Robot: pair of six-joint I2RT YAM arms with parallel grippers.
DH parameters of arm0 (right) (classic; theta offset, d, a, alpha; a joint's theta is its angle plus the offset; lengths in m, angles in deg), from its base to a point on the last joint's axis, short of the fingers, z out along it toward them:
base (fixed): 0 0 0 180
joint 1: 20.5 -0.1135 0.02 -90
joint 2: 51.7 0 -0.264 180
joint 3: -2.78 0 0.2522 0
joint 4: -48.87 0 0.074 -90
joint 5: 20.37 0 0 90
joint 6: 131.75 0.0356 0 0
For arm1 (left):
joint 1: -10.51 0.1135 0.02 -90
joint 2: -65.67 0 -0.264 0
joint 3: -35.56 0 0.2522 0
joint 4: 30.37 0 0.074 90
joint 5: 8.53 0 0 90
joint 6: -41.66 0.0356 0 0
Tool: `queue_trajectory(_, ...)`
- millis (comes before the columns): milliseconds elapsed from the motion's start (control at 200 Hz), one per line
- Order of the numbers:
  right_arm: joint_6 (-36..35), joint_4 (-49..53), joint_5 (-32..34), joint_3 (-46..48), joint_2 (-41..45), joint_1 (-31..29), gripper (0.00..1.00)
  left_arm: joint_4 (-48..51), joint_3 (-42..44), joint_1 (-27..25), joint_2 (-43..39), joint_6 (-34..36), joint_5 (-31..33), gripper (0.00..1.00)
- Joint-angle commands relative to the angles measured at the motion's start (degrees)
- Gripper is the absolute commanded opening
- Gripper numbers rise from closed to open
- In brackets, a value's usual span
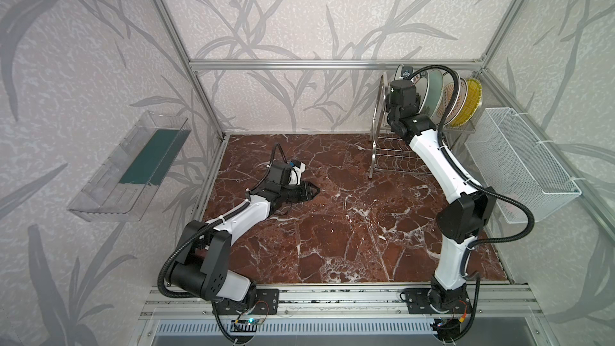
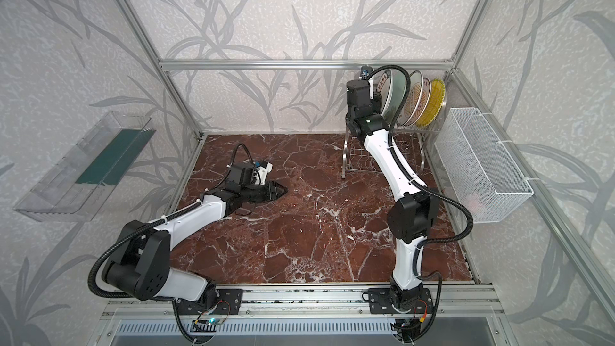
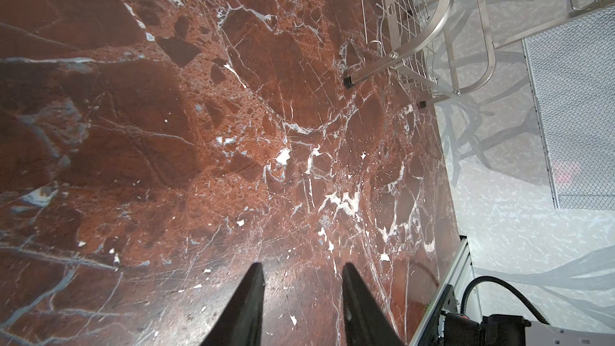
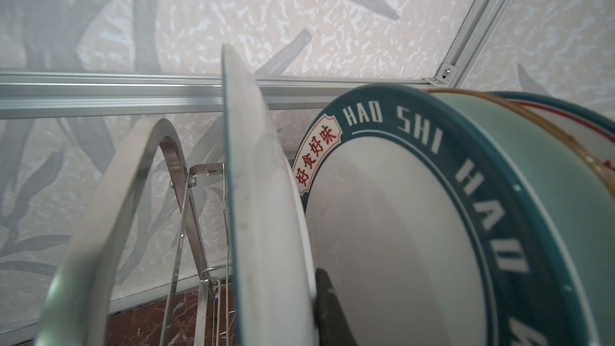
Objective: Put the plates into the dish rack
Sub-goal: 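Lower the upright plate into the slot beside the HAO SHI plate with the right gripper, then push the plate down into the rack slot with the right gripper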
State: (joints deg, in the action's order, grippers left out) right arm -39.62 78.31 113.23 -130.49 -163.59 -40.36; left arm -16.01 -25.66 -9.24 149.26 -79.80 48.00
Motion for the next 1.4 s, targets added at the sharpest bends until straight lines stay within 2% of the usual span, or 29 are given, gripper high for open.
queue_trajectory(0,1.2,-0.9,2.3,-2.5,-0.1,-0.3,0.00,-0.7,0.6,-0.1,-1.7,0.9,0.2,0.38)
queue_trajectory(420,4.5,4.5,2.1,-3.4,-1.4,-0.7,0.00,-0.8,1.0,0.0,-1.9,0.9,0.2,0.38)
queue_trajectory(970,4.5,2.5,1.6,5.1,4.5,-1.8,0.00,-1.0,2.0,-0.1,-3.8,0.6,0.4,0.38)
queue_trajectory(1395,4.1,2.4,0.3,5.5,3.1,-2.0,0.00,-0.3,2.6,-0.1,-5.2,0.6,0.9,0.38)
